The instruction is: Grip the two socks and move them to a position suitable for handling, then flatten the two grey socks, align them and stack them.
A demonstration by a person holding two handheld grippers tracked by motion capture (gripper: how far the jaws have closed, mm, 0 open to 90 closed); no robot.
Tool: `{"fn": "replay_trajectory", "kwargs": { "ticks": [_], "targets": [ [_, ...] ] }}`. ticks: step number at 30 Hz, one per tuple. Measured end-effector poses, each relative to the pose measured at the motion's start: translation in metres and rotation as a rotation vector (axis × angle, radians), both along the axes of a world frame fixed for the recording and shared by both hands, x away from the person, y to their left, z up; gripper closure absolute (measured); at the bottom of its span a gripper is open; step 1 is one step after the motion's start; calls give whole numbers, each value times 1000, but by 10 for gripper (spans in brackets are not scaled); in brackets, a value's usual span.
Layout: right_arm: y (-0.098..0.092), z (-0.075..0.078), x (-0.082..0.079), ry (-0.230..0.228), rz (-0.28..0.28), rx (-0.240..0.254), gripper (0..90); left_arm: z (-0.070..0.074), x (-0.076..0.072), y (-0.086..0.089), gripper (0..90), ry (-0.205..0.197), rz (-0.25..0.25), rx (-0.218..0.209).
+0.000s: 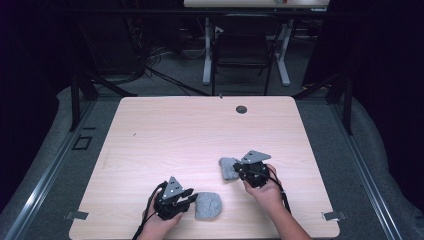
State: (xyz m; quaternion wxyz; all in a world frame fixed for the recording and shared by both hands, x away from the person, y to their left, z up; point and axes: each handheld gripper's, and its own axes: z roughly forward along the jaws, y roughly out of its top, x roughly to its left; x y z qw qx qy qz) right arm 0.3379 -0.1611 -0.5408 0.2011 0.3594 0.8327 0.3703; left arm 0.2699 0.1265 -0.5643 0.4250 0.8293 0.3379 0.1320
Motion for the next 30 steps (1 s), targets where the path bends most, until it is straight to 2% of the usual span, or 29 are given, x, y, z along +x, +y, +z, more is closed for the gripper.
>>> {"fn": "replay_trajectory", "kwargs": {
  "ticks": [5,12,13,16,21,26,30],
  "targets": [
    [10,-5,11,4,-6,-13,881,1,3,6,682,2,25,-9],
    [17,-21,19,53,-9,-40,876,5,6,12,667,-10,46,-18],
    [18,-24,19,57,-11,-40,876,5,6,12,663,-6,53,-30],
    [21,-30,19,75,-11,-52,885,5,8,16,660,-8,63,-28],
    [25,-33,15,89,-22,-28,894,5,9,18,656,-8,66,-21],
    [34,-33,11,98,-13,-19,895,5,8,17,652,-10,68,-23],
    [46,-33,5,99,16,-21,894,5,8,17,649,-12,67,-21]
  ]
}}
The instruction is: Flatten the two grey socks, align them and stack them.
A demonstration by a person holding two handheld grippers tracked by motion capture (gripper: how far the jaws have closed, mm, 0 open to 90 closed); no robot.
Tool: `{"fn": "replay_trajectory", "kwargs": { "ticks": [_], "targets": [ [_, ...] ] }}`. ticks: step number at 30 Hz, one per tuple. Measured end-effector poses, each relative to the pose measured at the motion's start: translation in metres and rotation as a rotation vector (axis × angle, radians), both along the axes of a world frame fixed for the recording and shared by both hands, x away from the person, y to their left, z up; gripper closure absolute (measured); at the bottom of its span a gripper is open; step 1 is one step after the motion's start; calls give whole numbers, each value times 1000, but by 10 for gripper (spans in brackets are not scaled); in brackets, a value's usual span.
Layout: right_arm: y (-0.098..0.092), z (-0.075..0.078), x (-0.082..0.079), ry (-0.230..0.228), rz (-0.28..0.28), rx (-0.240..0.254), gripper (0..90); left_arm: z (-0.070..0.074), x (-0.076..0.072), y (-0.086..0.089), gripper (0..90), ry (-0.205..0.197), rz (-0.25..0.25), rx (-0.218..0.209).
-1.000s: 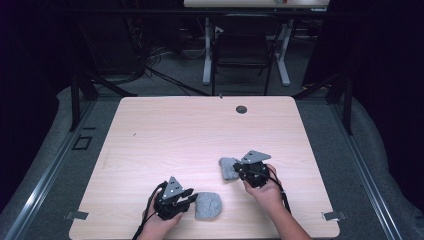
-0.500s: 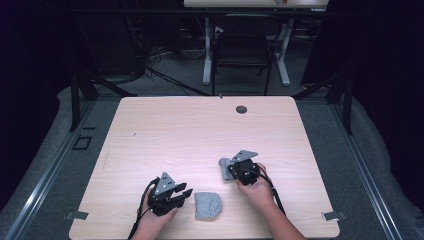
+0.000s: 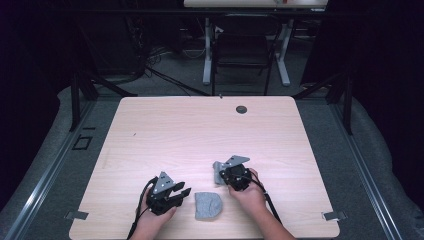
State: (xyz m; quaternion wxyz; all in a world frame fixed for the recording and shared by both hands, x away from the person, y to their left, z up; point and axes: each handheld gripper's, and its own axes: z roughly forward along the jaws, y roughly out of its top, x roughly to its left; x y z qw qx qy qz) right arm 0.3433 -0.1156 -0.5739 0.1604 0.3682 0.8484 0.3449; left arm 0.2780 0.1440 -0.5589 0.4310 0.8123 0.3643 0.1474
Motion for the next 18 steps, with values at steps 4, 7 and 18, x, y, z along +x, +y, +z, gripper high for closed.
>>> {"fn": "replay_trajectory", "kwargs": {
  "ticks": [4,7,18],
  "targets": [
    [12,0,-5,2,21,1,894,-1,0,0,649,3,3,-1],
    [18,-1,-7,3,29,11,894,-1,-1,0,648,1,3,-3],
    [28,-1,-8,10,9,20,868,0,-2,-2,648,-1,-2,-8]
  ]
}}
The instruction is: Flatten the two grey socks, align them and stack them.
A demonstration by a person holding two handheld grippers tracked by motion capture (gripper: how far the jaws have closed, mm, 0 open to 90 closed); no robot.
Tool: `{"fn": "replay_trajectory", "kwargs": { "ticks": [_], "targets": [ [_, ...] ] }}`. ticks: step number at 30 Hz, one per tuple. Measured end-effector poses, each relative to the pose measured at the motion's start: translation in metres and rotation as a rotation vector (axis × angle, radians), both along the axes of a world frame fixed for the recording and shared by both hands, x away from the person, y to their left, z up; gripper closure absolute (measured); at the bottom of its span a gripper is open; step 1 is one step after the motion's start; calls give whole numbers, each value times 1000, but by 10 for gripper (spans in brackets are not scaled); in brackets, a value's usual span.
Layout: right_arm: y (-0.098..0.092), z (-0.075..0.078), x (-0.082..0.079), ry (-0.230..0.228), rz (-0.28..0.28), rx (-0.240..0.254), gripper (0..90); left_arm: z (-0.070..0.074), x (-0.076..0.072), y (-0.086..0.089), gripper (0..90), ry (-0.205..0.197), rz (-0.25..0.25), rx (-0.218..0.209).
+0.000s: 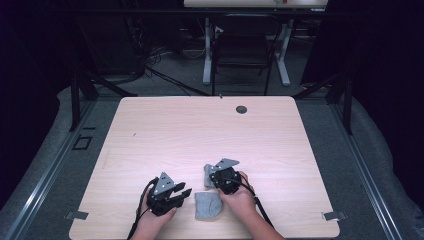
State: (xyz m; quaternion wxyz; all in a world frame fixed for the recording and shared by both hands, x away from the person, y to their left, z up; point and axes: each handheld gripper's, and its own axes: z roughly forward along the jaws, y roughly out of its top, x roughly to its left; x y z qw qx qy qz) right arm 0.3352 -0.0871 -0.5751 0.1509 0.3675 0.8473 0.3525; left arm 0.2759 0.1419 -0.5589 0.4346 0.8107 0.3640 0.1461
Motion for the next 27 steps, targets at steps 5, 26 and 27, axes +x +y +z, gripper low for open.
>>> {"fn": "replay_trajectory", "kwargs": {
  "ticks": [5,26,27],
  "targets": [
    [-8,12,-4,-38,-14,37,815,0,0,0,643,3,-5,5],
    [-68,41,-67,-36,-12,104,640,1,-5,-11,583,2,-26,18],
    [-71,41,-70,-43,-13,101,639,1,-6,-13,582,2,-25,14]
  ]
}}
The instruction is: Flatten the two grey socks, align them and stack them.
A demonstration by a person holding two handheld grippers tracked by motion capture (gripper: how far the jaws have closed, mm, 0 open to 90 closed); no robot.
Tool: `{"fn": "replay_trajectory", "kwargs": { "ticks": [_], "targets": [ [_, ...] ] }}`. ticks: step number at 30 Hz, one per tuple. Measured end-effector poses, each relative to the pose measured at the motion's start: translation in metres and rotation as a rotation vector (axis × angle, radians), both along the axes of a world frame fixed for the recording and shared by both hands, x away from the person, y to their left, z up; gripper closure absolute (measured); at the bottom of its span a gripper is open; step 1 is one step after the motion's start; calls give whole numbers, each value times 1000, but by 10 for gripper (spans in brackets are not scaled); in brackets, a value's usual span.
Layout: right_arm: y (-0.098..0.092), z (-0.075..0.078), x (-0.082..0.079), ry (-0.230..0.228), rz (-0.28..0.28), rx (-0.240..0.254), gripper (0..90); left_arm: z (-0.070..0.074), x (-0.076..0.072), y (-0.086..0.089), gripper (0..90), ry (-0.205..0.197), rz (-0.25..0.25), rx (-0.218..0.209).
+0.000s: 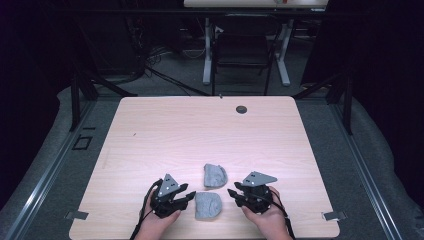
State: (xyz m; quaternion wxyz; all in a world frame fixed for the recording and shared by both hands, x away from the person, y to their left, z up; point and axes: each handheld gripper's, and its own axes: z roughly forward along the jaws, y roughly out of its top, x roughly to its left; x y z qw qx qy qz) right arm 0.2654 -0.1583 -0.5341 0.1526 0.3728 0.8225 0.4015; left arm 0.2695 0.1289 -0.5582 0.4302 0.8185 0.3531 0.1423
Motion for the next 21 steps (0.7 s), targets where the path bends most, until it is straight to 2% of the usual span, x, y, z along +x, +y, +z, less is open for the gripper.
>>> {"fn": "replay_trajectory", "kwargs": {
  "ticks": [4,6,9,12,16,21],
  "targets": [
    [-9,-7,-4,-39,-14,-24,635,1,-2,-5,578,-6,-15,13],
    [-12,-12,-4,-28,-16,-8,615,1,-3,-8,572,-4,-18,8],
    [-14,-15,-1,-35,-20,-14,600,2,-3,-10,569,-5,-26,13],
    [-14,-17,1,-22,-26,14,600,2,-3,-13,567,-1,-28,12],
    [-14,-17,1,-23,-19,-3,602,3,-4,-19,567,13,-27,1],
    [-13,-17,0,-29,-18,-6,603,6,-7,-32,568,7,-55,13]
  ]
}}
